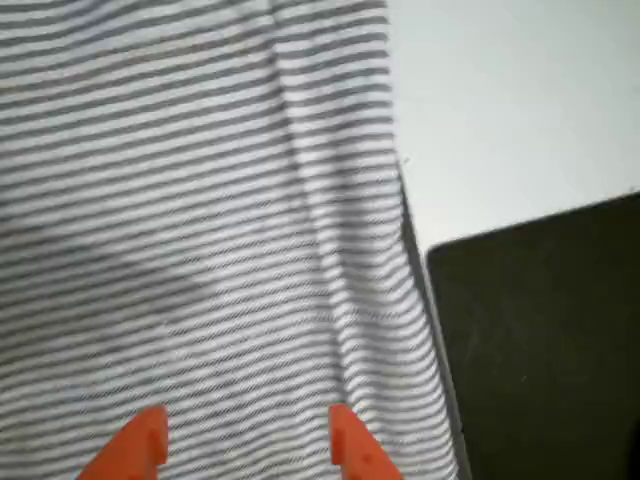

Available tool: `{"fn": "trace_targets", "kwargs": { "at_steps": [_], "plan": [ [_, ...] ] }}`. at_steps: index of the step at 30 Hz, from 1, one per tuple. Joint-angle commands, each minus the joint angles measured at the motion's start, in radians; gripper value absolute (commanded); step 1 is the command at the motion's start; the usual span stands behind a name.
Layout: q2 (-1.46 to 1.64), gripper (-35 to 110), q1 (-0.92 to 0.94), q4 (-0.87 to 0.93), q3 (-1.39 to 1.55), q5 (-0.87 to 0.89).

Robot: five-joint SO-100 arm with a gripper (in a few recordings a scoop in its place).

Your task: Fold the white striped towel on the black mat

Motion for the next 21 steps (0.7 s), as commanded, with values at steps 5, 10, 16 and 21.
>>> {"fn": "trace_targets", "kwargs": {
  "at_steps": [5,10,16,21],
  "plan": [
    [0.206,21,-0.052,0.074,0.117,0.150],
    [0.367,20,-0.020,0.095,0.275,0.334],
    [0.606,17,0.133,0.155,0.506,0.460],
    [0.609,16,0.262,0.109,0.606,0.580]
  ]
}}
